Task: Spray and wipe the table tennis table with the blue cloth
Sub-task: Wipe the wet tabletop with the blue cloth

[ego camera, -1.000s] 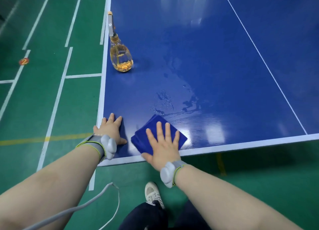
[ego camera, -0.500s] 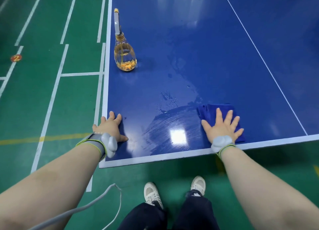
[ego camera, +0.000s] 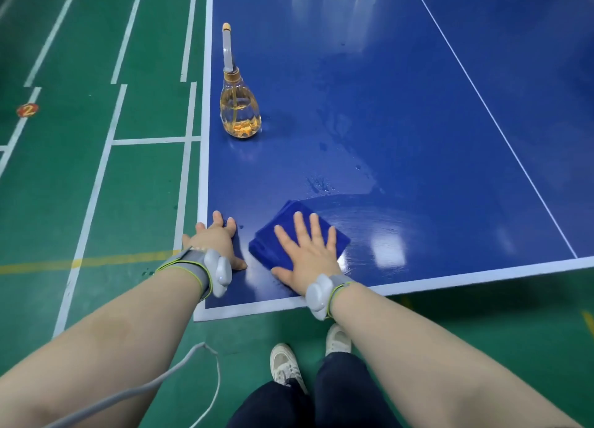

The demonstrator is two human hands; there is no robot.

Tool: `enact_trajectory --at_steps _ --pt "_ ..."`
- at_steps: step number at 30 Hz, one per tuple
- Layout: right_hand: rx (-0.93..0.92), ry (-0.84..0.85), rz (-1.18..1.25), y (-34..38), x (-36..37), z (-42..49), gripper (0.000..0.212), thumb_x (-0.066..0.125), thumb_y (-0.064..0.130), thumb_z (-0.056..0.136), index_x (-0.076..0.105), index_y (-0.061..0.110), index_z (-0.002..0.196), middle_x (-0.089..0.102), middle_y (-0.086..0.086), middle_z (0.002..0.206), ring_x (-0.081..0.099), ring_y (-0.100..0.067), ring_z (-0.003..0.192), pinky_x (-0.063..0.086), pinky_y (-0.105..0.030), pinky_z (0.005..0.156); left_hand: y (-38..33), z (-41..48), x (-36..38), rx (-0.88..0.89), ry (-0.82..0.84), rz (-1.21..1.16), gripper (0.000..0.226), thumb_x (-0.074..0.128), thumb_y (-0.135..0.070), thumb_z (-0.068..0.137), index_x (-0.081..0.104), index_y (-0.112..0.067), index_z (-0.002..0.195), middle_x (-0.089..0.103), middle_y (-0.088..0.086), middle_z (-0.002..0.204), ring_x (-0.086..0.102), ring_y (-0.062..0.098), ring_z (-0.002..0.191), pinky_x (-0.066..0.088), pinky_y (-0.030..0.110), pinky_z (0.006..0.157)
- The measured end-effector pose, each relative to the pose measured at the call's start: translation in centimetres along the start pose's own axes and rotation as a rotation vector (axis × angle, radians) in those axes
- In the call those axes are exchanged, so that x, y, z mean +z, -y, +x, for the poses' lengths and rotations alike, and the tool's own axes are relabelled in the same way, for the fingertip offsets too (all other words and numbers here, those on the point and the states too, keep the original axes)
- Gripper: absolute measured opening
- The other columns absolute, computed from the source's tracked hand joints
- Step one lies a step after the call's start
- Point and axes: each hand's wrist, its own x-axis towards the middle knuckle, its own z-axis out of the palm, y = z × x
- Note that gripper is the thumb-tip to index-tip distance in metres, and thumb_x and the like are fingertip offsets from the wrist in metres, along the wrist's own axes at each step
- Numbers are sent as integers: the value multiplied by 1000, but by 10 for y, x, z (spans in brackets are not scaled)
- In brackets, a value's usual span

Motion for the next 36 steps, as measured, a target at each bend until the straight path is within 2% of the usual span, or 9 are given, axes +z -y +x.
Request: enact_trajectory --at_steps 3,6,9,16,19,23,29,31,36 --pt "-91 32 -11 -1 -1 2 80 46 63 90 2 43 154 -23 1 161 -27 -31 146 -17 -58 113 0 0 -7 -7 32 24 98 69 -50 76 7 -29 149 -5 -1 158 20 33 140 33 54 105" --pt "-71 -23 27 -22 -5 2 77 49 63 89 9 46 153 -16 6 163 -22 -25 148 -16 -54 114 1 -1 -10 -25 57 38 97 71 -47 77 8 -32 149 -3 -3 158 24 31 139 33 55 104" --pt "120 -106 80 -52 -11 3 77 49 64 88 11 47 152 -14 8 163 -18 -24 149 -12 -53 116 2 -2 -12 -21 43 44 90 71 -44 76 16 -32 146 5 -3 156 35 29 131 38 52 98" --pt "729 -214 261 -136 -31 9 79 41 68 90 8 39 155 -11 -1 164 -15 -30 149 -3 -60 117 7 3 -15 -27 66 35 89 71 -43 75 17 -36 146 5 -5 156 45 27 125 43 45 94" --pt "818 -190 270 -129 -37 23 81 37 68 91 2 34 156 -14 -7 163 -16 -36 148 -3 -64 114 7 5 -16 -34 77 32 88 70 -44 74 18 -36 145 6 -5 156 46 27 123 44 45 92" --pt "626 -156 177 -99 -40 43 83 35 69 91 -2 34 156 -17 -9 163 -18 -38 147 -3 -65 115 5 8 -17 -37 78 36 87 69 -44 75 18 -35 146 2 -4 158 44 28 125 45 44 92" --pt "-87 20 -17 -14 -36 56 81 43 62 92 -2 38 155 -25 -5 161 -27 -35 145 -15 -60 113 6 14 -22 -45 122 38 85 67 -41 77 18 -35 147 1 -3 158 46 28 125 48 45 95" --pt "-248 76 -80 2 -33 58 80 45 61 91 1 40 154 -24 -3 161 -27 -33 145 -16 -60 113 6 16 -24 -53 143 32 84 66 -38 79 16 -35 148 0 -4 158 46 26 128 47 44 98" --pt "-304 41 -74 -23 -40 68 78 49 63 89 9 45 153 -16 5 163 -22 -26 148 -18 -55 114 10 20 -30 -52 205 -6 84 63 -34 84 12 -38 150 -8 -6 160 42 27 133 42 43 104"
